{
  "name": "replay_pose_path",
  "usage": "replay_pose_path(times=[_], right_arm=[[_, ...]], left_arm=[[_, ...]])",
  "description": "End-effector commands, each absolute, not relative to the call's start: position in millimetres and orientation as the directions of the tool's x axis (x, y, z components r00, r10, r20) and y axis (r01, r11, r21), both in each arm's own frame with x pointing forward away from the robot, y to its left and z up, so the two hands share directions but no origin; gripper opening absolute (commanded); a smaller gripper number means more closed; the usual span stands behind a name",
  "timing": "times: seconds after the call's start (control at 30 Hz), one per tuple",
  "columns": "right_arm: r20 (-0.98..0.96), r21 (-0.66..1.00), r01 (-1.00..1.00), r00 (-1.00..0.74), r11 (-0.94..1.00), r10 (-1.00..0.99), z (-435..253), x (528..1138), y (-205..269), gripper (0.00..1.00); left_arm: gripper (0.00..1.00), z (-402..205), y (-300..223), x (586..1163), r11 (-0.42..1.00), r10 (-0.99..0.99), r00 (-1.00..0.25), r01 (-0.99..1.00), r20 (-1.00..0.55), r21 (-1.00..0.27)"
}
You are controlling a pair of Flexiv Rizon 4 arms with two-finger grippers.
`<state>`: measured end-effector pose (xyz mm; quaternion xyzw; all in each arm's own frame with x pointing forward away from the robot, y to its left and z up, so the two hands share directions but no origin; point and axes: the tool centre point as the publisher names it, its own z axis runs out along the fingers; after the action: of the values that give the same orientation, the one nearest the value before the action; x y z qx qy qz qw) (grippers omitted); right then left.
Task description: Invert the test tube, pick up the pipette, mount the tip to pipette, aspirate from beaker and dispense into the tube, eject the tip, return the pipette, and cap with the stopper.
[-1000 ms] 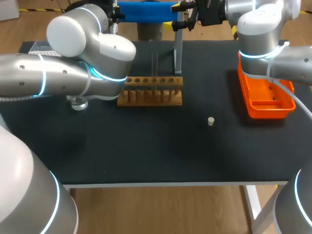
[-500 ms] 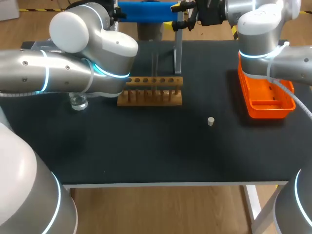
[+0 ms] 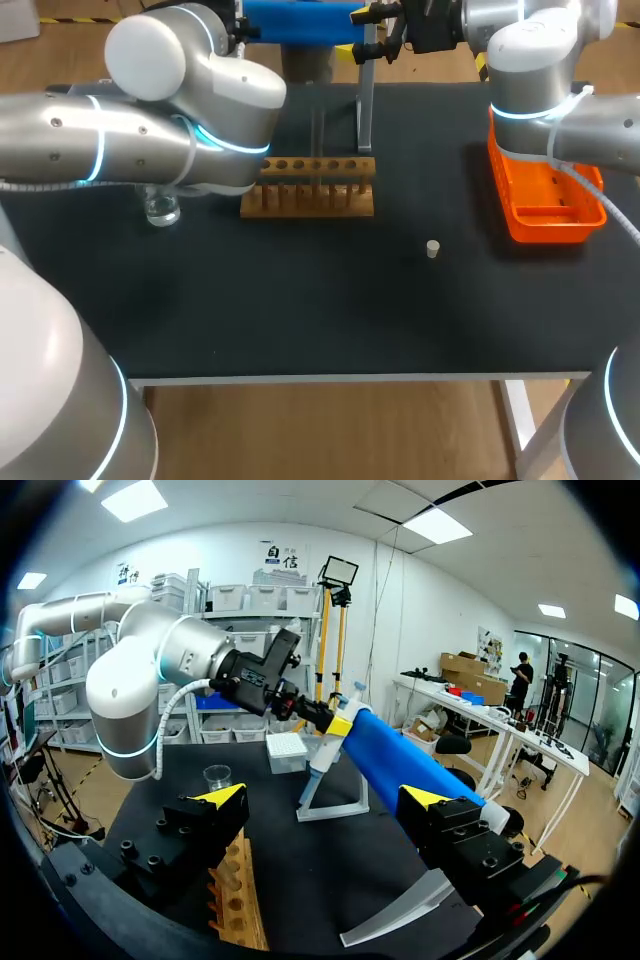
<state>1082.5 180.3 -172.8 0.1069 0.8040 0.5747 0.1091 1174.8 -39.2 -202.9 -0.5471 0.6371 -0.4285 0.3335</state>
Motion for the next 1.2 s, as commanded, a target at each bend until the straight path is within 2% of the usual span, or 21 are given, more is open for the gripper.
replay_pose_path(times=[0.03, 0.1, 0.13, 0.17, 0.2, 0.57, 1.2], right_arm=[[-0.052, 0.947, 0.047, -0.954, 0.319, 0.296, -172, 1083, 180, 1.0], [-0.052, 0.947, 0.047, -0.954, 0.319, 0.296, -172, 1083, 180, 1.0], [-0.052, 0.947, 0.047, -0.954, 0.319, 0.296, -172, 1083, 180, 1.0], [-0.052, 0.947, 0.047, -0.954, 0.319, 0.296, -172, 1083, 180, 1.0], [-0.052, 0.947, 0.047, -0.954, 0.319, 0.296, -172, 1083, 180, 1.0], [-0.052, 0.947, 0.047, -0.954, 0.319, 0.296, -172, 1083, 180, 1.0], [-0.052, 0.947, 0.047, -0.954, 0.319, 0.296, -172, 1083, 180, 1.0]], left_arm=[[0.0, -204, -42, 1178, 0.031, -0.984, -0.17, -0.419, 0.045, -0.908], [0.0, -205, -42, 1177, 0.021, -0.986, -0.16, -0.43, 0.053, -0.903], [0.31, -206, -43, 1176, 0.016, -0.986, -0.158, -0.429, 0.057, -0.903], [0.78, -206, -43, 1175, 0.015, -0.986, -0.158, -0.427, 0.058, -0.904], [1.0, -207, -43, 1175, 0.015, -0.986, -0.158, -0.43, 0.059, -0.903], [1.0, -200, -46, 1167, 0.005, -0.986, -0.151, -0.425, 0.065, -0.905], [1.0, -153, -49, 1144, 0.012, -0.986, -0.161, -0.331, 0.044, -0.944]])
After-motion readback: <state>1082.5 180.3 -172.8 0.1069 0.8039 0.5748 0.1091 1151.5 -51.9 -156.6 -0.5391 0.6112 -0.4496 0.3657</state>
